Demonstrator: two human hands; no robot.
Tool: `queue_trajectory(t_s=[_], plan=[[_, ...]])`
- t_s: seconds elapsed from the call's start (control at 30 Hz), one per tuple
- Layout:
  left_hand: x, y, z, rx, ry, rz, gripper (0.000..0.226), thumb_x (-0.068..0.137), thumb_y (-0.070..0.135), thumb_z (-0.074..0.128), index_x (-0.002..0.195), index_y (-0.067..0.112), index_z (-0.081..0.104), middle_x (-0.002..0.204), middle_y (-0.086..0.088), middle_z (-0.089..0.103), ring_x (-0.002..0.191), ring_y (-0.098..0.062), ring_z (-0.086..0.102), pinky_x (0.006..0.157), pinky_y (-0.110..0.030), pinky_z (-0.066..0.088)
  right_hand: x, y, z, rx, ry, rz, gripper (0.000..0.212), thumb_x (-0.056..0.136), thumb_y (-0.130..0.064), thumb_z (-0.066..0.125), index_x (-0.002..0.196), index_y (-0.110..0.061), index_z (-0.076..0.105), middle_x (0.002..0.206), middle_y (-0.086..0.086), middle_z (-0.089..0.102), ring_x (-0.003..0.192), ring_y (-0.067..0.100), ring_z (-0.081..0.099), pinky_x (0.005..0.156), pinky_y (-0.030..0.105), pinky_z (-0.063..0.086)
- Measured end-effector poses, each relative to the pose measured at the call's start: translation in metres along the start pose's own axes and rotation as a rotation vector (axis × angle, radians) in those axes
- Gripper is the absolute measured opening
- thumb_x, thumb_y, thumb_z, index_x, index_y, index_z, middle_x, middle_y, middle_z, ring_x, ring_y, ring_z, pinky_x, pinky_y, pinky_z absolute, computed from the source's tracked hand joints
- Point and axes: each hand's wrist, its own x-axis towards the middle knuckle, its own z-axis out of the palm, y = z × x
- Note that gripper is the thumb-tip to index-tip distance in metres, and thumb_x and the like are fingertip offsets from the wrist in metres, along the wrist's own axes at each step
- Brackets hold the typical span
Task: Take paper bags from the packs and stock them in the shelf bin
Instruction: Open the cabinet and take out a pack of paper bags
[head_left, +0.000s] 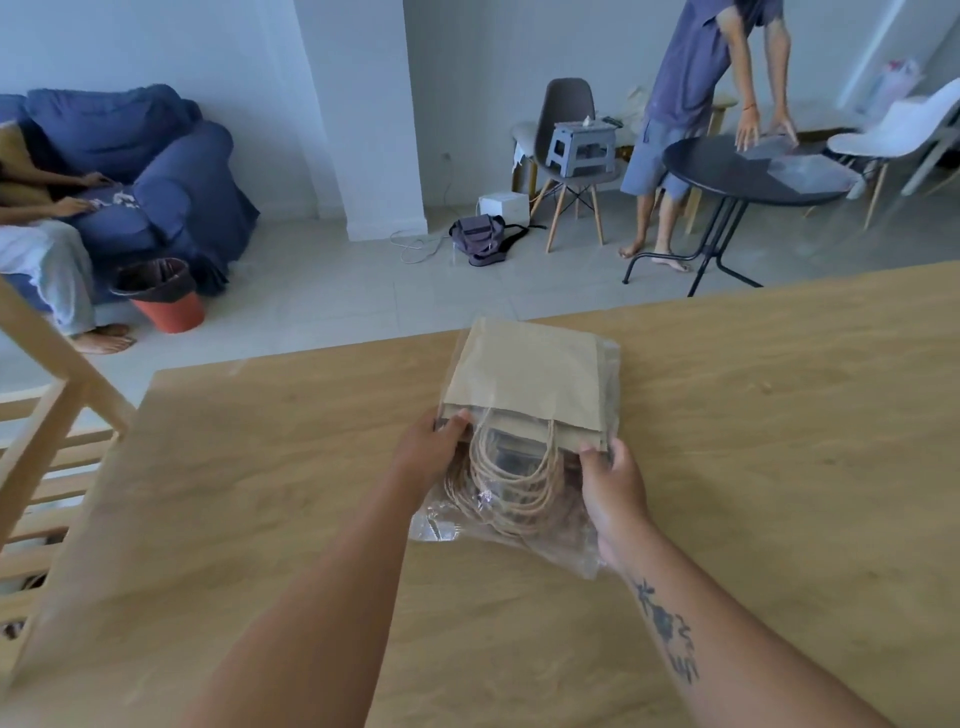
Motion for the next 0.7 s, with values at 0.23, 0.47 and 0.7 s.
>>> queue_trajectory(t_s=[0.23, 0.47, 0.7], plan=[[0.001, 0.012, -0.009, 0.074, 0.0, 0.068, 0.035, 0.096, 0.045, 0.057, 0.119, 0.018, 0.063, 0.109, 0.0, 0.07, 0.095, -0.017, 0.065, 0.077, -0.033, 0.052, -0.016, 0.003, -0.006, -0.029, 0.072, -0.051, 0.049, 0.097, -0.034, 0.055, 0.143, -0.021, 0.045, 0.133, -0.001, 0.059, 0.115, 0.021, 0.058, 0.097, 0.04, 0.049], [-0.023, 0.012, -0.03, 0.272, 0.109, 0.1, 0.063, 0.095, 0.047, 0.057, 0.147, 0.017, 0.039, 0.148, -0.008, 0.048, 0.13, -0.029, 0.05, 0.101, -0.042, 0.043, -0.022, -0.007, -0.025, -0.157, 0.028, -0.147, 0.069, 0.096, -0.044, 0.053, 0.154, -0.02, 0.025, 0.158, 0.001, 0.032, 0.14, 0.024, 0.04, 0.109, 0.047, 0.041], [-0.075, -0.037, -0.043, 0.397, 0.294, 0.072, 0.059, 0.096, 0.04, 0.057, 0.145, 0.012, 0.043, 0.149, -0.011, 0.047, 0.137, -0.029, 0.042, 0.113, -0.043, 0.034, -0.054, 0.024, -0.051, -0.073, -0.084, -0.171, 0.09, 0.084, -0.07, 0.051, 0.153, -0.016, 0.028, 0.155, 0.003, 0.037, 0.139, 0.018, 0.041, 0.113, 0.042, 0.035]])
